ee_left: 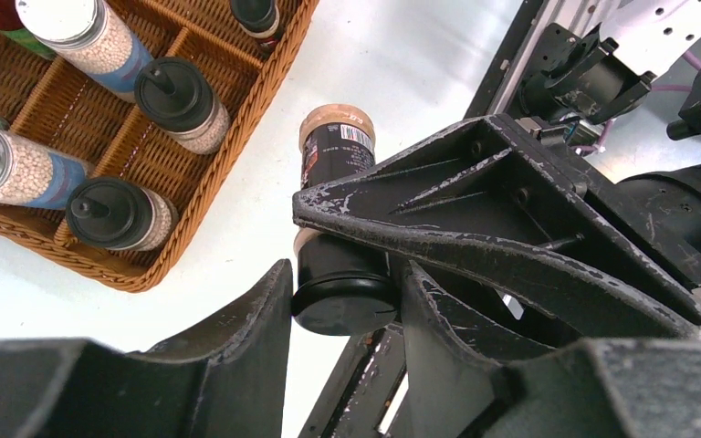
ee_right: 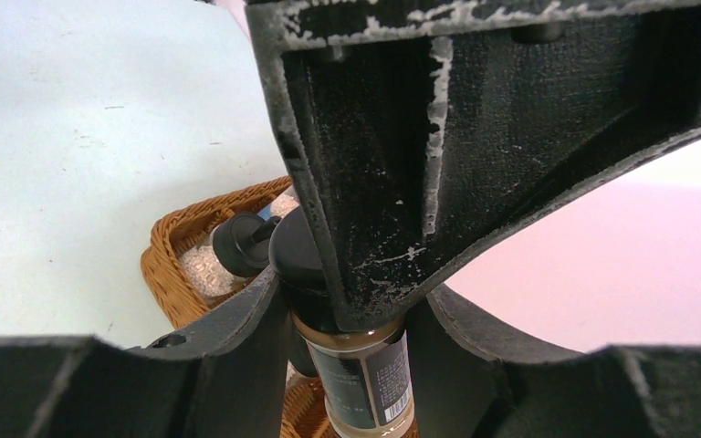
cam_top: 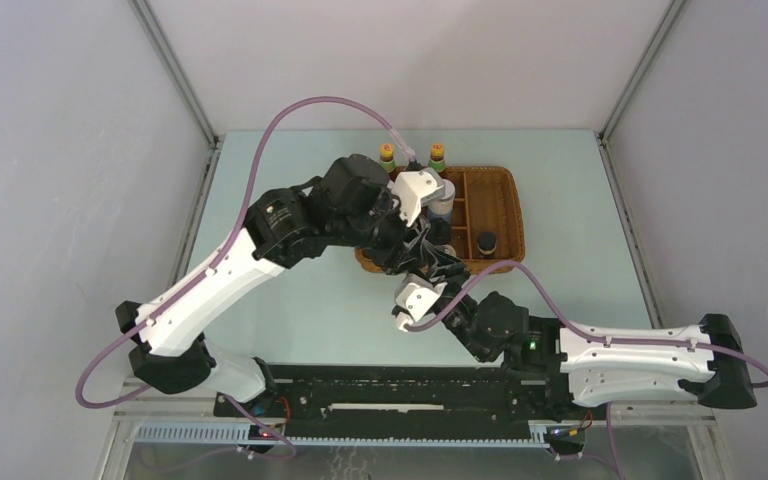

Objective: Organize the condiment bottles
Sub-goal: Place the bottle in the storage box.

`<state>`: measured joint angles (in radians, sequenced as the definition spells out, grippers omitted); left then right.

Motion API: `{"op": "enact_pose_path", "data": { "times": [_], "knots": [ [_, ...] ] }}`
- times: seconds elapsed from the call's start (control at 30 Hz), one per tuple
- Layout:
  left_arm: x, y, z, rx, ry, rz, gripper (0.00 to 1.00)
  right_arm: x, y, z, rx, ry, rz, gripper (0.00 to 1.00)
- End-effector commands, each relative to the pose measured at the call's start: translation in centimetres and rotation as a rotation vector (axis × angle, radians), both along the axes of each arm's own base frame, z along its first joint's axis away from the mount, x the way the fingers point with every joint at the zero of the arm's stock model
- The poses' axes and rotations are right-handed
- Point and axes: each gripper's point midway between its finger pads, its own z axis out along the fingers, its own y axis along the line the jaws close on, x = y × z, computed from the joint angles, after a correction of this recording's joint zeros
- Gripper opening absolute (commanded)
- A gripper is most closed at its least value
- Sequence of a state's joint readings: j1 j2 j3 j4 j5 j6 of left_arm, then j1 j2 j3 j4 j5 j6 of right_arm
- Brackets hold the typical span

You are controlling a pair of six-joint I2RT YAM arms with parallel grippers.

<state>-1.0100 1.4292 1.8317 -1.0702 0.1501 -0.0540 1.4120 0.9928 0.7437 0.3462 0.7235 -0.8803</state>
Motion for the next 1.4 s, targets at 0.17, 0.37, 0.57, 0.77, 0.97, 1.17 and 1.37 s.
{"op": "enact_pose_path", "data": {
  "times": [0.17,0.37,0.57,0.77,0.97,1.17,1.37],
  "knots": [
    [0.0,0.2,-0.1,0.003,-0.003,0.038,0.45,0.5,-2.0,5.9,0.244,0.009,-0.033,0.00],
    [1.0,0.1,0.8,-0.031,-0.046,0.082,0.47,0.6,-2.3,5.6,0.243,0.025,-0.037,0.00],
    [1.6,0.0,1.7,-0.066,-0.076,0.105,0.46,1.0,-2.7,5.2,0.248,0.048,-0.049,0.00],
    [2.0,-0.2,2.7,-0.102,-0.102,0.121,0.45,1.7,-3.3,4.5,0.267,0.087,-0.076,0.00],
    [2.1,-0.2,3.4,-0.139,-0.122,0.132,0.45,2.4,-4.2,4.2,0.302,0.122,-0.114,0.00],
    [2.2,-0.2,4.0,-0.169,-0.137,0.138,0.45,2.9,-4.7,4.0,0.328,0.140,-0.135,0.00],
    [2.1,-0.3,4.5,-0.193,-0.143,0.134,0.49,3.2,-5.1,3.7,0.339,0.159,-0.149,0.00]
  ]
}}
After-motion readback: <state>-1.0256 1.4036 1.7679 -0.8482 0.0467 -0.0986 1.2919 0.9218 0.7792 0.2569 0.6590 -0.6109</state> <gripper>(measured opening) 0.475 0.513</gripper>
